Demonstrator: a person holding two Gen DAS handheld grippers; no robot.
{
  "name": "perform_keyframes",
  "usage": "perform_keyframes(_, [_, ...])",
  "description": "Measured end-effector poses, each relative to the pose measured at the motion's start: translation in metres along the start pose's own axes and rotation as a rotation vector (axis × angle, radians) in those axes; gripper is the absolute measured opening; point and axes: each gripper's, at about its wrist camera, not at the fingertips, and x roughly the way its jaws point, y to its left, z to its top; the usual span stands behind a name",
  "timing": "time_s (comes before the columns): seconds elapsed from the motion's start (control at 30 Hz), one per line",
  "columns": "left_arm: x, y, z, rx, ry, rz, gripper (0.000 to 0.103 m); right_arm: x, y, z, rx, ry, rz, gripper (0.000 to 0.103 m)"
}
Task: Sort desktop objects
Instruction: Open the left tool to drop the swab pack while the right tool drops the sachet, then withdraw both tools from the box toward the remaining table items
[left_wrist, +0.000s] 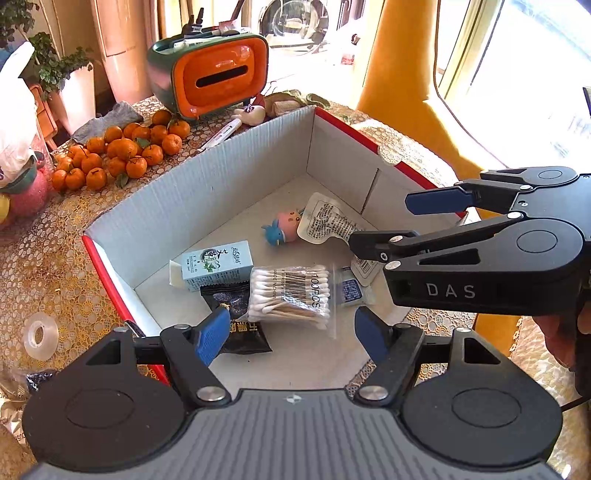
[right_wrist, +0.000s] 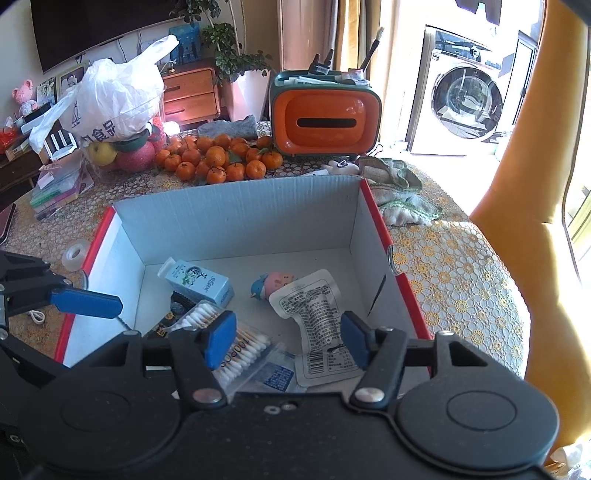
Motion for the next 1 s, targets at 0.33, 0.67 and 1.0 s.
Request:
perform_keyframes(0.33, [-0.044,-0.001,-0.027,-0.018,-0.072,0.012,0.078,-0.033,0.015,-0.006,0.027,-0.045,0.025,0.069])
perform_keyframes(0.67, [-0.077,-0.003,-0.063,-0.036,-0.162,0.05,0.082,-0.052,0.026,-0.027,0.033,-0.057,0.044,0.073])
perform_keyframes(1.0, [-0.118,0.002,-0.095,-0.078,-0.279,0.075,0.096,-0.08,0.048,-0.044,0.029,-0.111,0.087,0.079])
